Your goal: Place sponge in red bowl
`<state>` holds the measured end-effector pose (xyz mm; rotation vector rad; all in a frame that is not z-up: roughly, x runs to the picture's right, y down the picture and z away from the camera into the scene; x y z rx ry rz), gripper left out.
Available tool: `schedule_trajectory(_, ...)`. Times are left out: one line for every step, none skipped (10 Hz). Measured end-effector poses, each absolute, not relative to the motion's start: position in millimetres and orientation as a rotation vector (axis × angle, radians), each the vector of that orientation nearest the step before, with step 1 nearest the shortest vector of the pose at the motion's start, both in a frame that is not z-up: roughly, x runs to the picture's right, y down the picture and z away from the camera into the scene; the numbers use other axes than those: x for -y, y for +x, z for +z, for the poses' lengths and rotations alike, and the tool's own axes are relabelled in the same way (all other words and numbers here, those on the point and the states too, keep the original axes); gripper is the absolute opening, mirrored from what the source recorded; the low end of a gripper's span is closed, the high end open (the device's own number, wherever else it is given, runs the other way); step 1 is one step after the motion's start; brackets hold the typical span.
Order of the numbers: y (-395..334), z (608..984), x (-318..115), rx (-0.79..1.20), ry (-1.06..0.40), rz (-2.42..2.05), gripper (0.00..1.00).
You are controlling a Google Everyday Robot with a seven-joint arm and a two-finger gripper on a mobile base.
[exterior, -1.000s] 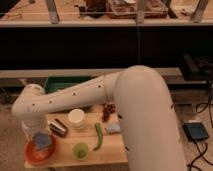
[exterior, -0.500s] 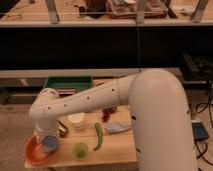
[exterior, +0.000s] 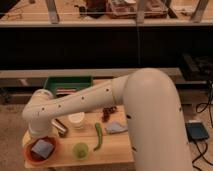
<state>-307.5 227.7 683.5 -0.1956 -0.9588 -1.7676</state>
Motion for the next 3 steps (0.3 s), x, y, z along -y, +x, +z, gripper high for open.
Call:
schedule_trajectory(-302.4,683.9,-224.0,0.958,-0.186,-1.755,0.8)
schedule_trajectory(-304.6,682.5,-225.5,0.963,-0.184,-1.758,0.8)
schedule_trajectory(-304.2,682.7,-225.2,0.962,-0.184,-1.757,0.8)
